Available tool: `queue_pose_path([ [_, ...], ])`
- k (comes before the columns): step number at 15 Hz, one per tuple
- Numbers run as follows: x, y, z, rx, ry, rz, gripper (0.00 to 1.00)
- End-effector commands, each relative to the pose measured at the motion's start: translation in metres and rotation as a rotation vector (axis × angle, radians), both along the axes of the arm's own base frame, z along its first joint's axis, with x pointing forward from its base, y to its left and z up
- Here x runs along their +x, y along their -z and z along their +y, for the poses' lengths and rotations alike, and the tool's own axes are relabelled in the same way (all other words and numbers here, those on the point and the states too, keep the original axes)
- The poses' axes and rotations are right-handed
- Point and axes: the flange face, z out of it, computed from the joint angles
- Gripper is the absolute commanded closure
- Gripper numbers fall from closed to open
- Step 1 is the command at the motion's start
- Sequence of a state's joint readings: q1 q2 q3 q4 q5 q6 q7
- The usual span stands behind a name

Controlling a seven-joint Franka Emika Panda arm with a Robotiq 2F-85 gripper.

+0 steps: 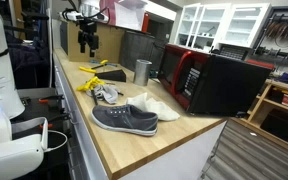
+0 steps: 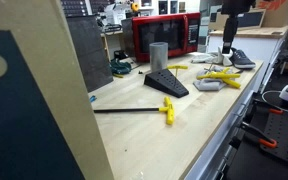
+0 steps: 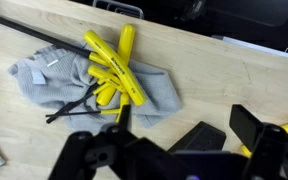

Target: Remove the yellow object from the black platform and put it on the table

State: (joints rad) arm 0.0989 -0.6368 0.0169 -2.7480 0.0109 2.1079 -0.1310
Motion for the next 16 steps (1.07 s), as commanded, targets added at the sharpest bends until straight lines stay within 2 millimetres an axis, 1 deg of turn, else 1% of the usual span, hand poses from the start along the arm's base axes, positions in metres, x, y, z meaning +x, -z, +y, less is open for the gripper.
queue_pose_path([
  [1, 0.0, 0.0, 0.0, 0.0, 0.0, 0.001, 0.0],
  [9, 0.0, 0.0, 0.0, 0.0, 0.0, 0.001, 0.0],
  [13, 0.017, 0.002, 0.016, 0.004, -0.021, 0.007, 0.0],
  [16, 0.038, 0.003, 0.037, 0.011, -0.068, 0.001, 0.0],
])
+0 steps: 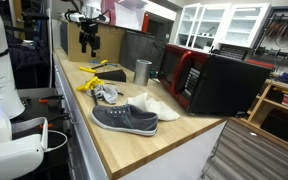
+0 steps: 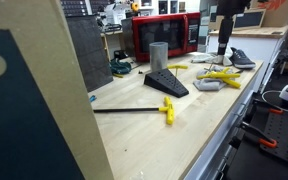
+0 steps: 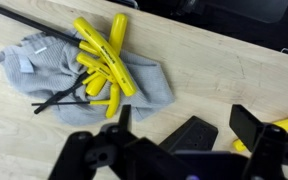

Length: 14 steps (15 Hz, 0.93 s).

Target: Remove the yellow object from the black platform and put it on the table

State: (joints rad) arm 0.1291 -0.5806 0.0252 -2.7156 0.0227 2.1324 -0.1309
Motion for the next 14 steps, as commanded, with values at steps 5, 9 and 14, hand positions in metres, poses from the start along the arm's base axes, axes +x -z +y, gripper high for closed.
queue_pose_path([
  [5, 0.065, 0.003, 0.056, -0.028, -0.144, 0.016, 0.0],
  [9, 0.1, 0.015, 0.065, -0.068, -0.226, 0.054, 0.0],
  [14, 0.13, 0.041, 0.07, -0.104, -0.342, 0.096, 0.0],
])
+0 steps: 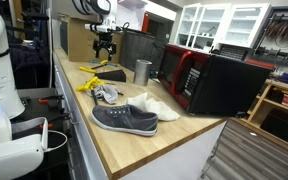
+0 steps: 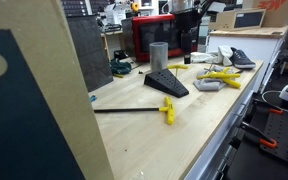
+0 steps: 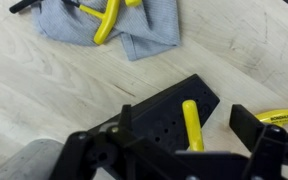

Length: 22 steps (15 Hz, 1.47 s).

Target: Remove the yellow object from the black platform and put it on the table

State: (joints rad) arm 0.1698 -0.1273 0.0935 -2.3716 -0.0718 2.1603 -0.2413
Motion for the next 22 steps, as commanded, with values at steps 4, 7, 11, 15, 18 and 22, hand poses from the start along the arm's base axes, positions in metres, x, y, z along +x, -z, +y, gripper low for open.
queue_pose_path([
  [4, 0.029, 0.03, 0.021, 0.001, -0.124, 0.06, 0.0],
  [7, 0.03, 0.038, 0.035, 0.008, -0.165, 0.07, 0.25],
  [11, 0.028, 0.034, 0.046, 0.002, -0.199, 0.062, 0.5],
  [15, 0.025, 0.022, 0.044, -0.006, -0.197, 0.039, 0.8],
  [18, 0.022, 0.011, 0.041, -0.026, -0.188, 0.0, 1.0],
  [22, 0.018, -0.007, 0.04, -0.03, -0.183, -0.037, 0.96],
])
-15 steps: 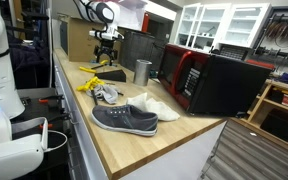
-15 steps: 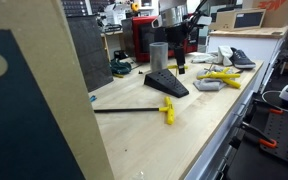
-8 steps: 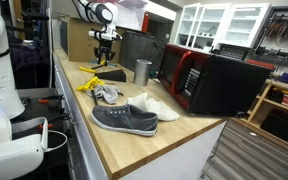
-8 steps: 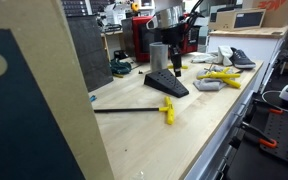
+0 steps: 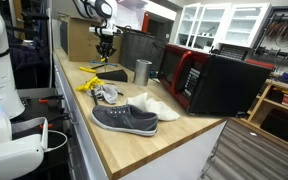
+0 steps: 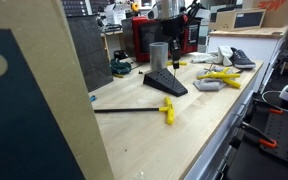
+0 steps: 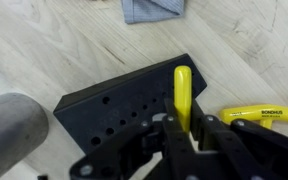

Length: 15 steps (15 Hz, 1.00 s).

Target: Remove the yellow object from the black platform and put it on the table

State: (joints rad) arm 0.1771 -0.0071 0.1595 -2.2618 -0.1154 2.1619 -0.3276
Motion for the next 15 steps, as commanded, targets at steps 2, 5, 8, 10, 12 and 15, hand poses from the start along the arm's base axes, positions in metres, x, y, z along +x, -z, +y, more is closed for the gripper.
queue_pose_path([
  [2, -0.009, -0.028, -0.003, 0.012, 0.011, -0.057, 0.96],
  [5, -0.012, -0.044, -0.001, 0.032, 0.031, -0.067, 0.96],
  [8, -0.017, -0.063, -0.003, 0.02, 0.066, -0.094, 0.96],
  [10, -0.022, -0.075, -0.007, -0.004, 0.107, -0.123, 0.96],
  [12, -0.028, -0.087, -0.015, -0.042, 0.156, -0.149, 0.96],
  [15, -0.039, -0.093, -0.033, -0.131, 0.239, -0.175, 0.96],
])
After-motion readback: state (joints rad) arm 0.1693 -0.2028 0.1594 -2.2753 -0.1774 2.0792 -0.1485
